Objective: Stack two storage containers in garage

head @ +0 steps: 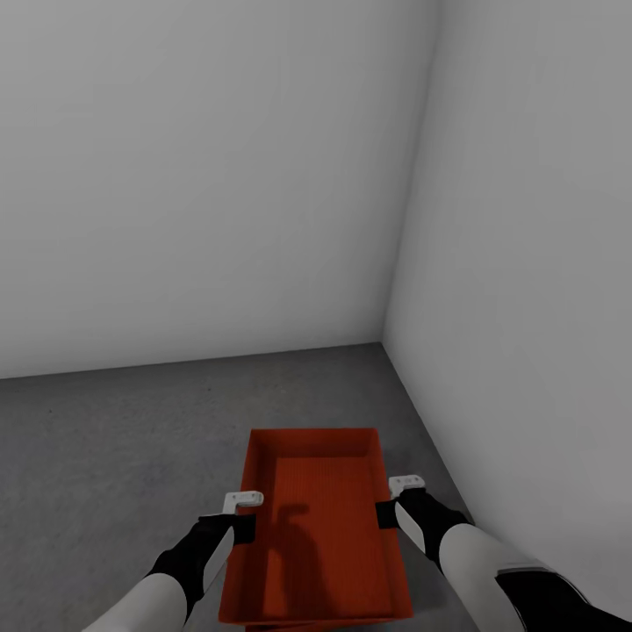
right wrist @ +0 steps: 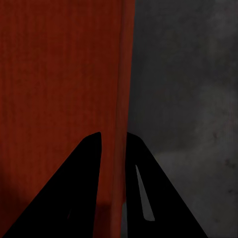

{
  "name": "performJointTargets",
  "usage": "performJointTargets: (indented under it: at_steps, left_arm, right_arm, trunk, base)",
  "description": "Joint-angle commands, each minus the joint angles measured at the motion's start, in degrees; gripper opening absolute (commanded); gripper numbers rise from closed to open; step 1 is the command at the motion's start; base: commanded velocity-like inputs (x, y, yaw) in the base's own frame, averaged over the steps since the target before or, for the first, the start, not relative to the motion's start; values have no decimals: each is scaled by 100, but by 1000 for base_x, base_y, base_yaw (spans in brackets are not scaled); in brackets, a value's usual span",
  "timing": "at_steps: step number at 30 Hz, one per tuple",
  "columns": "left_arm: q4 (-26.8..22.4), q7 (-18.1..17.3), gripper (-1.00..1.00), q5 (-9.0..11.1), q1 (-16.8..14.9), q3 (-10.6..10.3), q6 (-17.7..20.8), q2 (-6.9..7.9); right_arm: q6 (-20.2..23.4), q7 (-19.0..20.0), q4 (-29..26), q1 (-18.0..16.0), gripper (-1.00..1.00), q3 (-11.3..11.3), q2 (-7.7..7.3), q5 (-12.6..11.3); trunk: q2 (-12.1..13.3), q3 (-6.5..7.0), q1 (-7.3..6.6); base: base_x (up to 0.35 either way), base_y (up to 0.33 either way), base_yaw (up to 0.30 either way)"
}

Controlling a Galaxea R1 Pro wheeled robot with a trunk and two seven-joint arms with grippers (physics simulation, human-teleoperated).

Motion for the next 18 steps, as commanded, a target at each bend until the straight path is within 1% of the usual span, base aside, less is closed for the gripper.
performJointTargets:
  at_steps: [1, 18]
  left_arm:
    - [4, -7, -100, 161, 1, -112, 25, 45]
    - [4, 0, -100, 161, -1, -110, 25, 45]
  right_arm:
    - [-67, 74, -24, 5, -100, 325, -24, -120]
    - [-67, 74, -21, 5, -100, 325, -24, -120]
  trunk:
    - [-1, -7, 0]
    - [-1, -7, 0]
  base:
    - [0, 0, 0]
    - [0, 0, 0]
